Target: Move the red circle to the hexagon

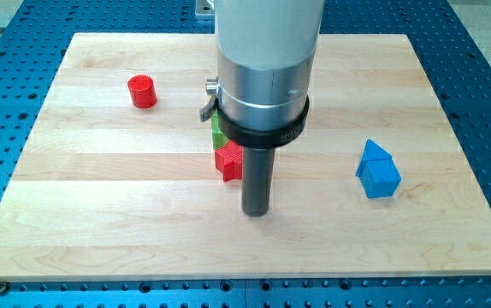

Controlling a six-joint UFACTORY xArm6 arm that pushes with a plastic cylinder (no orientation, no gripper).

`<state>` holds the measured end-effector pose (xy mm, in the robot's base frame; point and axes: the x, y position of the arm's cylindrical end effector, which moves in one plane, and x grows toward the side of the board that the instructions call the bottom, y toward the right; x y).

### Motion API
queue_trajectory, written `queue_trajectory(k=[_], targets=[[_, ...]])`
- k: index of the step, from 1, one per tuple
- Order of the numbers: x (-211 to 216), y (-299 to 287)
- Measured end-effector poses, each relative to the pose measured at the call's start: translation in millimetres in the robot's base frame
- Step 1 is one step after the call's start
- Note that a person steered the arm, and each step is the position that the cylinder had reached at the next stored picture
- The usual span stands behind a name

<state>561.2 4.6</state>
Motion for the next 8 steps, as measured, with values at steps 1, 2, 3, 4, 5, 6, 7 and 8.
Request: queue_trajectory(k=[1, 2, 3, 4, 5, 6, 7, 8], targets=[[15.9, -127.1], [-86.6, -217.4], [-188.9, -202.1], [-200.6, -122.5], [-245.8, -125.5], [-216.4, -174.2], [-247.4, -215.8], [-295.7, -189.0]])
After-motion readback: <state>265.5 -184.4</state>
